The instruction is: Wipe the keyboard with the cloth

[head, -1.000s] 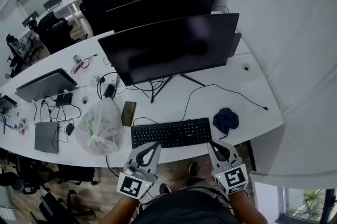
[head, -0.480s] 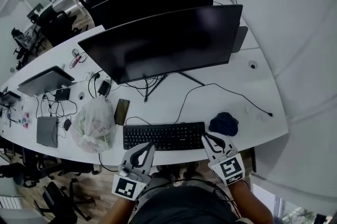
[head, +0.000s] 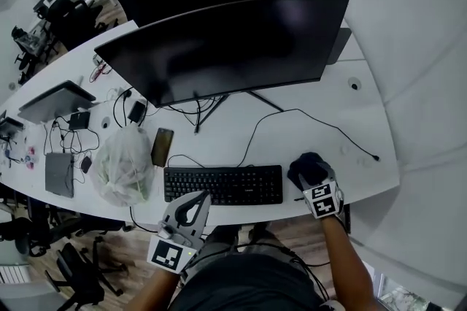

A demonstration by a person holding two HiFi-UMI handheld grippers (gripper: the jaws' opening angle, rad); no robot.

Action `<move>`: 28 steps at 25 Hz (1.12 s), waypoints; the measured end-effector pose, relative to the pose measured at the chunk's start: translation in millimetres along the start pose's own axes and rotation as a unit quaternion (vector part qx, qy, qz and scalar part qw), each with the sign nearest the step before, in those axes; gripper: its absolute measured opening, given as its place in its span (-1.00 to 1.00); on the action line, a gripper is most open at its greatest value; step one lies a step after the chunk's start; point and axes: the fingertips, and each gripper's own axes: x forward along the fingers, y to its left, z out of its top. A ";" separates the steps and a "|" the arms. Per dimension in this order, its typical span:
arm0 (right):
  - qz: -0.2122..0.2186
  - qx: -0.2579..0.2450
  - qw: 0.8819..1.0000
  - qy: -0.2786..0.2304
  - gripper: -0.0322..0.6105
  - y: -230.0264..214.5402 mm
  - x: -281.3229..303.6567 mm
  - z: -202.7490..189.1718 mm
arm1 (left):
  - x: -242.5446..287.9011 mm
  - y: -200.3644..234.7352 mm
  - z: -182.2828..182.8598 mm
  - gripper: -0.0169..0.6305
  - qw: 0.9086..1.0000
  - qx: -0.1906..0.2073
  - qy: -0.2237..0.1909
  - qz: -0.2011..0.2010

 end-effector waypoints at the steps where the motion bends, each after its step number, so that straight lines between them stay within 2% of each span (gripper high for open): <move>1: -0.007 -0.007 1.000 0.023 -0.24 -4.1 12.5 -17.3 | 0.3 1.1 -0.4 -0.93 1.000 0.002 0.003 -0.001; 2: -0.011 -0.012 0.999 0.035 -0.24 -5.7 22.1 -30.8 | 0.0 2.5 -1.1 -0.93 1.000 0.002 0.005 -0.001; 4: -0.018 -0.013 0.999 0.024 -0.26 -5.4 29.5 -41.3 | -2.8 6.3 -3.8 -0.93 1.000 0.002 0.007 0.002; 5: -0.015 -0.002 1.000 0.016 -0.36 -4.4 26.9 -39.0 | -4.7 8.4 -5.5 -0.93 1.000 0.000 0.009 0.004; 6: -0.005 0.018 1.000 0.010 -0.62 -1.9 20.8 -32.8 | -6.5 10.2 -7.3 -0.93 1.000 -0.002 0.011 0.006; 8: 0.027 0.051 0.998 -0.015 -0.70 12.8 4.9 -9.4 | -10.7 12.9 -11.3 -0.93 1.000 -0.007 0.014 0.010; 9: 0.045 0.044 0.997 -0.033 -0.70 27.2 -0.6 4.7 | -12.7 14.3 -13.5 -0.93 1.000 -0.010 0.015 0.012; 12: 0.100 -0.047 0.992 -0.064 -0.70 95.5 3.0 29.7 | -16.9 17.4 -18.7 -0.93 1.000 -0.016 0.018 0.016; 15: 0.142 -0.186 0.971 -0.051 -0.70 167.1 16.9 23.9 | -18.9 16.2 -18.1 -0.93 1.000 -0.014 0.017 0.015; 16: 0.148 -0.211 0.965 -0.046 -0.70 177.1 18.9 21.2 | -19.5 15.7 -17.3 -0.93 1.000 -0.012 0.018 0.015; 17: 0.141 -0.210 0.966 -0.044 -0.70 174.1 20.3 20.0 | -20.4 15.9 -16.8 -0.93 1.000 -0.010 0.018 0.015; 18: 0.120 -0.183 0.975 -0.045 -0.70 158.8 21.7 20.1 | -21.6 17.1 -17.0 -0.93 1.000 -0.010 0.019 0.017; 20: 0.055 -0.100 0.993 -0.042 -0.70 112.7 25.8 20.4 | -24.7 21.9 -19.4 -0.93 0.999 -0.013 0.018 0.023; 21: 0.033 -0.074 0.996 -0.038 -0.70 98.3 27.6 19.9 | -26.8 24.3 -21.4 -0.93 0.999 -0.016 0.018 0.026; 22: 0.033 -0.072 0.996 -0.034 -0.70 98.6 28.3 19.6 | -29.1 25.7 -23.8 -0.93 0.999 -0.019 0.019 0.030; 23: 0.058 -0.093 0.993 -0.033 -0.70 114.3 27.6 20.0 | -31.0 26.1 -26.2 -0.93 0.999 -0.022 0.021 0.032; 25: 0.133 -0.176 0.975 -0.036 -0.70 164.0 23.5 19.9 | -32.5 24.5 -29.2 -0.93 0.999 -0.025 0.025 0.031; 26: 0.152 -0.203 0.967 -0.037 -0.70 177.6 22.4 19.1 | -32.4 23.2 -29.7 -0.93 0.999 -0.025 0.025 0.029; 27: 0.147 -0.198 0.968 -0.037 -0.70 175.3 23.1 18.9 | -32.3 22.4 -29.9 -0.93 0.999 -0.024 0.025 0.028; 28: 0.121 -0.163 0.978 -0.037 -0.70 158.9 25.1 19.1 | -32.2 22.4 -29.8 -0.93 0.999 -0.024 0.026 0.027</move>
